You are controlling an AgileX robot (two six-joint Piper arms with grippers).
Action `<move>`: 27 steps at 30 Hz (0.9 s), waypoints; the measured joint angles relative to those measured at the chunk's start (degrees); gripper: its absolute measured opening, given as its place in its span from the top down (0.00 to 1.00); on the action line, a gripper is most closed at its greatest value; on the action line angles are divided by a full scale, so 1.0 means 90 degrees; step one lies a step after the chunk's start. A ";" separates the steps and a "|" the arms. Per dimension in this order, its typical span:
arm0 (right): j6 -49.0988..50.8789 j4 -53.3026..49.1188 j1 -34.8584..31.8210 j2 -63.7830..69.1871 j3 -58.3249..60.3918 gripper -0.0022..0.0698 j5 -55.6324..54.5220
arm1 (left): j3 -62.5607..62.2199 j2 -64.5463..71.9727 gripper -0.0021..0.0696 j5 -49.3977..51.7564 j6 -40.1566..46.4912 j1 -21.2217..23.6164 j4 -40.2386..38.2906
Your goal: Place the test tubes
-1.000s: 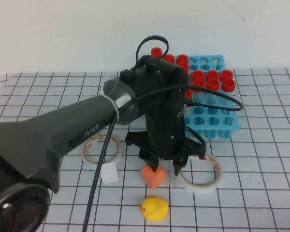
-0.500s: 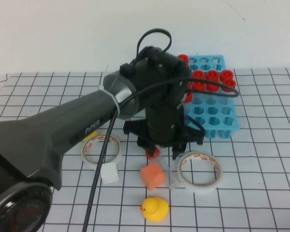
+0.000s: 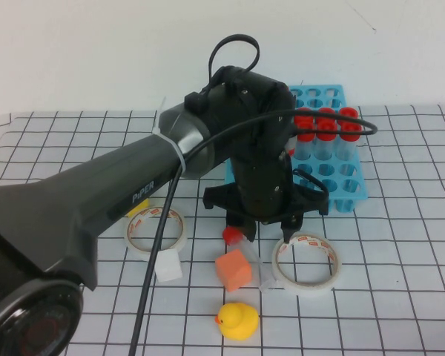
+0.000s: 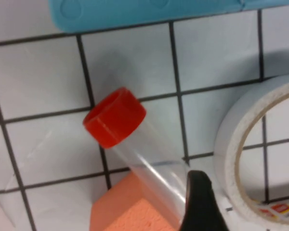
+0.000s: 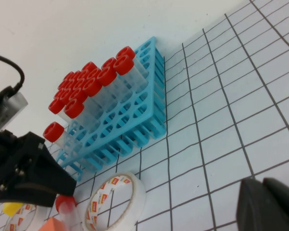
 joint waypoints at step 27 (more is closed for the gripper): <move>-0.0027 0.0000 0.0000 0.0000 0.0000 0.97 -0.0014 | -0.0027 0.0391 0.45 0.0374 0.0451 0.0000 -0.0007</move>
